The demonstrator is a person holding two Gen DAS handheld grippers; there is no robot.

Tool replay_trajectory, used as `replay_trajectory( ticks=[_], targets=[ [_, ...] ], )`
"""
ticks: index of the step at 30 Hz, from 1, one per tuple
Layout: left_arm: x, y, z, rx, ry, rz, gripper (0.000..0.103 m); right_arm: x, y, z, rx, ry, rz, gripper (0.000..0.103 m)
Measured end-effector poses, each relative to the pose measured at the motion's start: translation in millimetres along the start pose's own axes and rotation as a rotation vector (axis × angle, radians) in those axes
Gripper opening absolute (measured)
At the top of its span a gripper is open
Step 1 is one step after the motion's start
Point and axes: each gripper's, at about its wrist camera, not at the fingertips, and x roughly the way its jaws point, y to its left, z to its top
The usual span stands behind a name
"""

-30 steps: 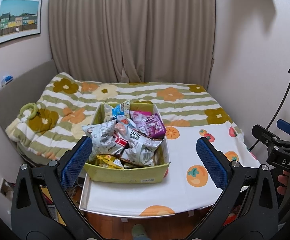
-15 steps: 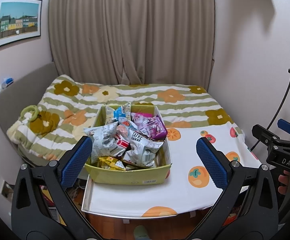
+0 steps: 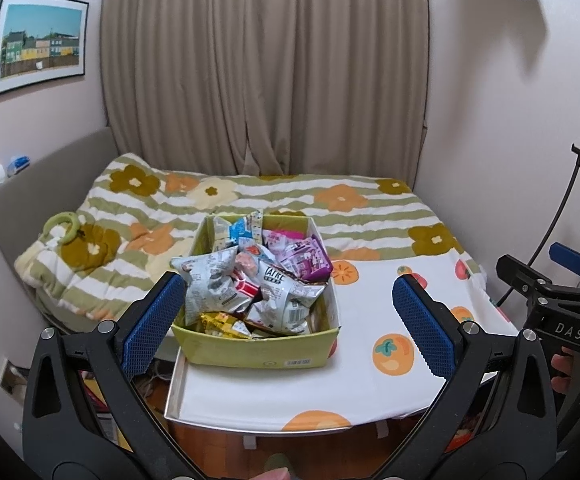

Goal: Organize snacks

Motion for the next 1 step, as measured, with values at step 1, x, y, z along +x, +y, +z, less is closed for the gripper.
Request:
replay_trajectory(
  ticks=[1],
  targets=[
    [-1.4,0.4,-0.7,-0.001,-0.002,0.005,0.103,-0.2,0.2,-0.2,0.0,-0.001,0.002,0.103]
  ],
)
